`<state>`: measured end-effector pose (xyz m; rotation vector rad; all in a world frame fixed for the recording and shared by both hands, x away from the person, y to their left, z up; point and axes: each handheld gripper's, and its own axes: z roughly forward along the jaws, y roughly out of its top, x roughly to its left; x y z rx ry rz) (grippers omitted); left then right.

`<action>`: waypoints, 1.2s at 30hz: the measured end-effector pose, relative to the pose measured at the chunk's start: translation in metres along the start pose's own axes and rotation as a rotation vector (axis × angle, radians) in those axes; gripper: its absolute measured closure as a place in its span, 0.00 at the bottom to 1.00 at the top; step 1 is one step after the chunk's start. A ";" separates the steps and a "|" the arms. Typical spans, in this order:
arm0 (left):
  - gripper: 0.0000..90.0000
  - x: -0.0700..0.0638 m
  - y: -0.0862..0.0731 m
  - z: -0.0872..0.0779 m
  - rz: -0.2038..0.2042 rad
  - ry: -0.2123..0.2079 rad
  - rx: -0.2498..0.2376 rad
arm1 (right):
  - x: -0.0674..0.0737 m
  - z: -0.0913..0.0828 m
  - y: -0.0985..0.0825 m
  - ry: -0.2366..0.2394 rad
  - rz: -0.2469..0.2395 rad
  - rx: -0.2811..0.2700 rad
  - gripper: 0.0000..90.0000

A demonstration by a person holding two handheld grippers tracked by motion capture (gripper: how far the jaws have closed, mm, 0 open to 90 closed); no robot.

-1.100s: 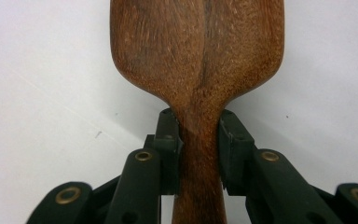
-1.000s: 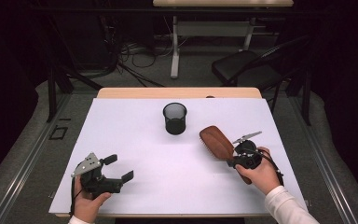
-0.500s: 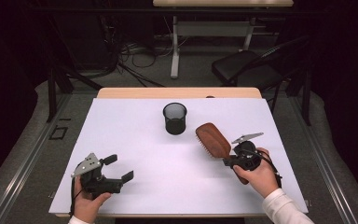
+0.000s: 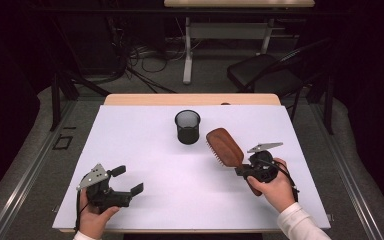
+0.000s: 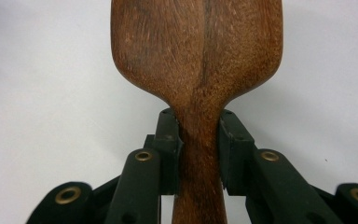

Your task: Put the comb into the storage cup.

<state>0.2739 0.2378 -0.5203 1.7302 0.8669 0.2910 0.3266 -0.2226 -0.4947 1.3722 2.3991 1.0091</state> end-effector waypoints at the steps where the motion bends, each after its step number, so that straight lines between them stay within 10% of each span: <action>1: 0.01 0.000 0.000 0.000 -0.001 0.000 0.000 | 0.001 0.001 0.000 0.001 0.001 -0.010 0.80; 36: 0.01 0.001 0.000 0.000 -0.001 -0.008 -0.001 | 0.026 0.004 0.022 0.004 -0.024 -0.226 0.80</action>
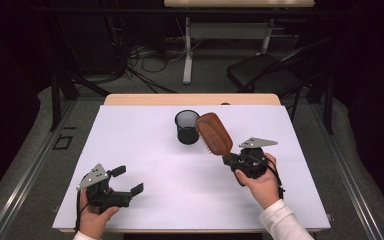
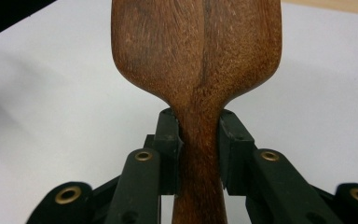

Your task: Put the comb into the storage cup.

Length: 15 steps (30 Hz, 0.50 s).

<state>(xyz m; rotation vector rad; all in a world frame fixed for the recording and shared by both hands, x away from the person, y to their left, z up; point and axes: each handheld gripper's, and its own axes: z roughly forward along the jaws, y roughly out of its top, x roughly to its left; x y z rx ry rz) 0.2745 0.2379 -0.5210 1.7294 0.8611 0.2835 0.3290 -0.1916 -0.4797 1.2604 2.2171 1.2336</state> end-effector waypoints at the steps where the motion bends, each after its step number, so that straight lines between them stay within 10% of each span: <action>1: 0.01 0.000 0.000 0.000 -0.002 0.005 0.000 | 0.001 0.000 0.001 -0.003 -0.005 -0.012 0.80; 15: 0.01 0.000 0.000 0.000 -0.003 0.002 -0.001 | 0.014 0.002 0.013 0.016 -0.014 -0.083 0.80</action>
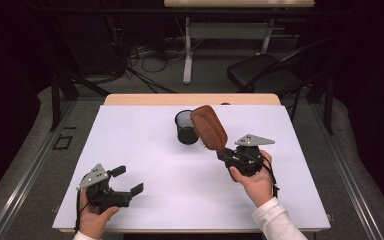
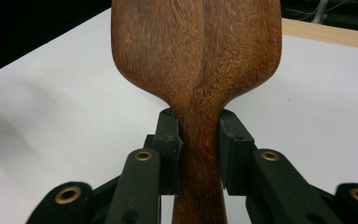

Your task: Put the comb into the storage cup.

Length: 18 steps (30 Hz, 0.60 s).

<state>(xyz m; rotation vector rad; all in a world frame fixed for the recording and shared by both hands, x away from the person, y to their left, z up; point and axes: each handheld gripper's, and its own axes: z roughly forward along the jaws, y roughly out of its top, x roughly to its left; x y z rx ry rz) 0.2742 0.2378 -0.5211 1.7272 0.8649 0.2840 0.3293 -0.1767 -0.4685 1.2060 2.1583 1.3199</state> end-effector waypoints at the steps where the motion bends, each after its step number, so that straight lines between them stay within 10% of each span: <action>1: 0.01 0.000 0.000 0.000 0.000 0.001 0.000 | 0.001 0.000 0.001 0.000 -0.004 -0.006 0.80; 18: 0.01 0.003 0.000 0.001 -0.009 0.010 0.001 | 0.012 0.000 0.002 0.001 -0.037 -0.078 0.80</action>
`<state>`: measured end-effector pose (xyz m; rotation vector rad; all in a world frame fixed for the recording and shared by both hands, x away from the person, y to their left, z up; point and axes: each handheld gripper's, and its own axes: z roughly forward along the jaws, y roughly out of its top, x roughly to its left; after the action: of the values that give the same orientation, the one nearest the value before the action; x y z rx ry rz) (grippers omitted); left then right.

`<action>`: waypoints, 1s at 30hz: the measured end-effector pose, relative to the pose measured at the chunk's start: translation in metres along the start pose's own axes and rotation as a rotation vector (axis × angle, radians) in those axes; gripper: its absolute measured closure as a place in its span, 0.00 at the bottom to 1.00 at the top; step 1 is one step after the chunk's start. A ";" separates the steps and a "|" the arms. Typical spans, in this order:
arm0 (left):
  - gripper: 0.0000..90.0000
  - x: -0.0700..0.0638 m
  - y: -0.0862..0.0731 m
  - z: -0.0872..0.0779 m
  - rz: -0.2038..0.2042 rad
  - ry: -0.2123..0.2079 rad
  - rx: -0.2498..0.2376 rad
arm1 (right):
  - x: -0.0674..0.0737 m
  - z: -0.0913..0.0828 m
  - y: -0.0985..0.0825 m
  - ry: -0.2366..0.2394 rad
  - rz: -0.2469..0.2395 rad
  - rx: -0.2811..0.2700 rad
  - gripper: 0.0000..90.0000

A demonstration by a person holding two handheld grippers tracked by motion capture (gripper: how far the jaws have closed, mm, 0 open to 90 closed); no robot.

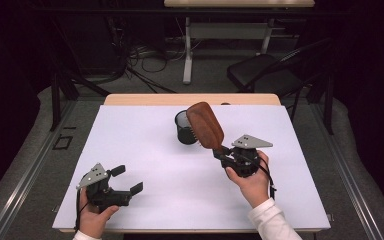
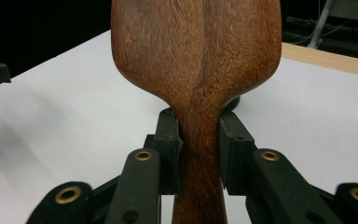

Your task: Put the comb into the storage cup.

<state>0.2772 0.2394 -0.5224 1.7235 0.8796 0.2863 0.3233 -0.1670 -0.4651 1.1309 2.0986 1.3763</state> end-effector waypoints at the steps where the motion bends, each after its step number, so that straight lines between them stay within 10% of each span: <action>1: 0.01 0.000 0.000 0.000 -0.002 -0.002 -0.001 | 0.000 0.000 -0.001 0.001 0.003 -0.006 0.80; 30: 0.02 -0.005 0.001 0.004 -0.003 -0.015 0.000 | 0.006 -0.001 -0.019 0.003 -0.061 -0.063 0.80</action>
<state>0.2763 0.2334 -0.5220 1.7219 0.8715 0.2715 0.3112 -0.1669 -0.4806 1.0315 2.0591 1.4060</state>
